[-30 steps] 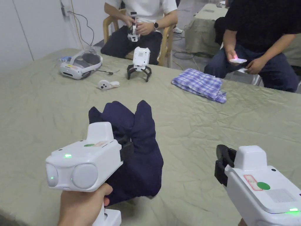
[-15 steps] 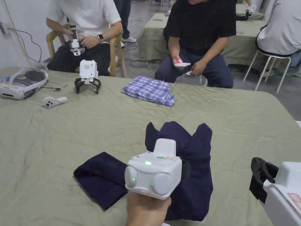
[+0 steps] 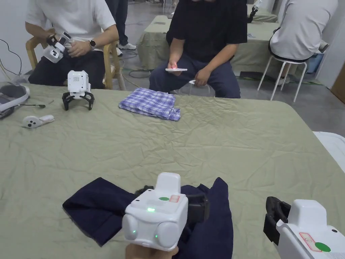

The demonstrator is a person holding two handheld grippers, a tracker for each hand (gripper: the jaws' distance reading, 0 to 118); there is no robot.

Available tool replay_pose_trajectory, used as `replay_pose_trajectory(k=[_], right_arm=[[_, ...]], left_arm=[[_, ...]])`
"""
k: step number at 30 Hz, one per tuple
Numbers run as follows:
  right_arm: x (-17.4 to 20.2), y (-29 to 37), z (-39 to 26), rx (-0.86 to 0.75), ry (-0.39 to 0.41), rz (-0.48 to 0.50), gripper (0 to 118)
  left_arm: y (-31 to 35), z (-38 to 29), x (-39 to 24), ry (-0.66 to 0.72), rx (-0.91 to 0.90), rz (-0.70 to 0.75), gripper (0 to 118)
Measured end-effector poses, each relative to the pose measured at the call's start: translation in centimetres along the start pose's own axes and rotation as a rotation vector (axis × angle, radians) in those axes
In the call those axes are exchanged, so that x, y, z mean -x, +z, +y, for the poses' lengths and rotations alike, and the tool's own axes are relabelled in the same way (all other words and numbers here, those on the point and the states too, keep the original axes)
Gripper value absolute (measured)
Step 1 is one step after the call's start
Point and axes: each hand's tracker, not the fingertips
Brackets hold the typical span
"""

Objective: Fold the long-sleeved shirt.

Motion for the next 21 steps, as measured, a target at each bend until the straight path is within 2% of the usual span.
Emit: replay_pose_trajectory(k=[2,3,4,5,6,7,9,10,16,17,18,19,20,21], right_arm=[[0.9,0.5,0.4,-0.020,-0.006,0.016,0],[1.3,0.7,0.4,-0.034,-0.009,0.021,0],[1.6,0.8,0.3,-0.043,-0.013,0.022,0],[2.0,1.1,0.3,-0.049,-0.016,0.030,0],[2.4,1.3,0.2,-0.054,-0.020,0.034,0],[2.8,1.5,0.0,-0.056,-0.023,0.037,0],[3.2,1.5,-0.7,-0.054,-0.020,0.046,0],[3.5,1.5,-1.0,-0.049,-0.018,0.044,0],[4.0,1.5,-1.4,-0.004,-0.018,0.052,0],[4.0,1.4,-1.4,0.000,-0.019,0.051,0],[4.0,1.3,-1.4,0.003,-0.017,0.050,0],[4.0,1.1,-1.3,0.006,-0.014,0.051,0],[3.5,0.0,-1.7,0.009,-0.013,0.050,0],[3.5,-0.3,-1.7,0.011,-0.012,0.050,0]], left_arm=[[3.6,0.6,1.9,-0.044,-0.068,0.035,104],[4.9,0.6,2.9,-0.040,-0.093,0.061,91],[6.2,0.3,3.9,-0.020,-0.115,0.099,52],[7.2,-0.1,4.9,-0.009,-0.143,0.134,26],[7.6,-0.5,5.7,-0.006,-0.149,0.158,14],[7.8,-1.0,6.7,0.001,-0.130,0.203,4],[7.9,-2.0,8.6,0.047,-0.104,0.185,3],[7.4,-2.3,9.3,0.072,-0.041,0.139,3],[5.2,-3.5,11.6,0.149,0.028,0.156,3],[4.4,-3.4,12.3,0.175,0.039,0.168,11],[3.3,-3.5,13.0,0.163,0.058,0.203,33],[2.1,-3.4,13.9,0.150,0.098,0.246,80],[0.5,-3.5,15.1,0.169,0.151,0.260,108],[-1.0,-3.7,16.2,0.203,0.181,0.278,109]])
